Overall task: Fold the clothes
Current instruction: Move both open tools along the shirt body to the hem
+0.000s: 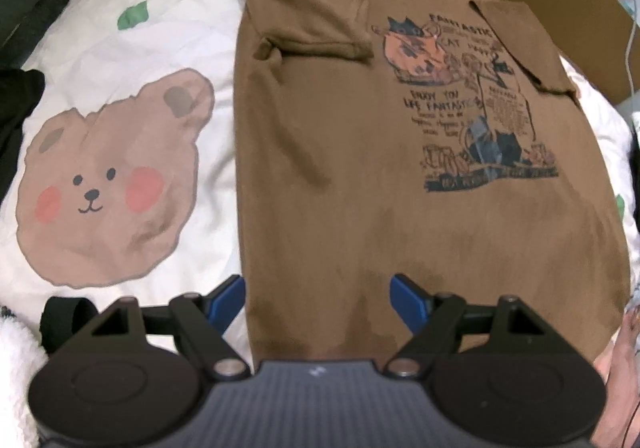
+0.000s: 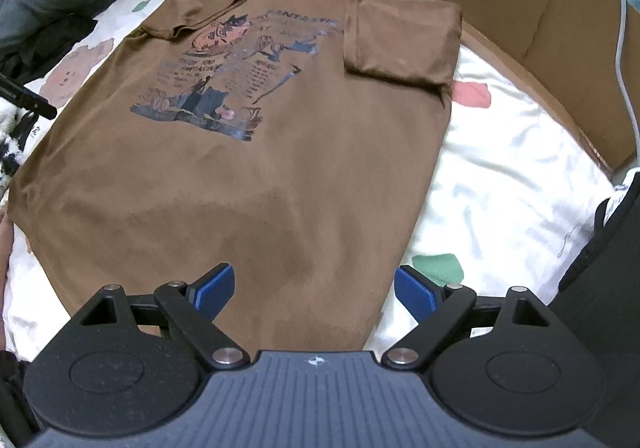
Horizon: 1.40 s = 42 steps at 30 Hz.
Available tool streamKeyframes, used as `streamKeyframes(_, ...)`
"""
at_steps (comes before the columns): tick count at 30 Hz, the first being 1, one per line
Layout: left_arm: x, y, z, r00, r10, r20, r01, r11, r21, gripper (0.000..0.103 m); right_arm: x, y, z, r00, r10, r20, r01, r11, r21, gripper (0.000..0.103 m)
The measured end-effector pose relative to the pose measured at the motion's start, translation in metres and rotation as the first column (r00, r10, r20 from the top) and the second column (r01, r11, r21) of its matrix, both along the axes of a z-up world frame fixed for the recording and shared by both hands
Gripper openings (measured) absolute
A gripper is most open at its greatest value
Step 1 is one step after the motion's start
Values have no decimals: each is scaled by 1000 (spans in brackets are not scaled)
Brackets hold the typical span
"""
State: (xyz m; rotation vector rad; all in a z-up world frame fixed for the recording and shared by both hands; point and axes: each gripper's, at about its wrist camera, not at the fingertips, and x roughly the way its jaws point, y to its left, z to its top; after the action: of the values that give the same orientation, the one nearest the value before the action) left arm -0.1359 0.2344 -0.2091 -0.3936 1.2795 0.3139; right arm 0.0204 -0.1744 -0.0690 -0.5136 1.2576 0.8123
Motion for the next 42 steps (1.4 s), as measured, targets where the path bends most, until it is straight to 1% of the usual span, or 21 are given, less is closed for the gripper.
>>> streamKeyframes(3,0,-1,-4,999,-22,-28,21,1000,-9,82,1,0,-1,1000,-2,-13,2,1000,-4,91)
streamKeyframes(6,-2,0,-5,999,-33,-39,32,999,-18,82,1,-1,-2,1000,0,-15,-1,1000,-7,91)
streamKeyframes(9,-6,2,-6,998,-34,-44,33,999,-27,82,4,-4,-5,998,-10,-58,9,1000,-6,91)
streamKeyframes(13,-10,7,-10,996,-52,-74,50,998,-28,82,2,-7,-13,994,2,-106,-3,1000,-15,90)
streamKeyframes(19,-21,14,-19,992,-44,-119,38,998,-56,82,0,-15,-20,990,13,-139,-20,999,-45,90)
streamKeyframes(24,-29,14,-28,988,-41,-152,31,997,-68,82,0,-28,-32,988,8,-153,-24,994,-105,90)
streamKeyframes(27,-32,11,-34,982,-51,-180,34,995,-96,82,0,-32,-36,986,3,-165,-24,992,-122,90)
streamKeyframes(29,-33,9,-35,981,-58,-187,39,994,-104,82,0,-35,-38,984,0,-180,-24,991,-129,88)
streamKeyframes(31,-33,7,-35,980,-64,-191,43,993,-111,82,-1,-36,-41,981,1,-193,-27,991,-133,79)
streamKeyframes(32,-33,7,-34,980,-64,-190,43,992,-115,82,-1,-36,-43,979,3,-206,-32,990,-137,78)
streamKeyframes(34,-34,6,-35,980,-66,-189,43,991,-124,83,-3,-38,-45,973,12,-230,-44,990,-135,71)
streamKeyframes(38,-39,3,-41,973,-79,-218,47,988,-150,83,-7,-39,-46,961,41,-274,-76,990,-116,70)
streamKeyframes(42,-42,0,-44,966,-100,-236,63,985,-159,85,-12,-41,-50,955,42,-293,-85,987,-136,70)
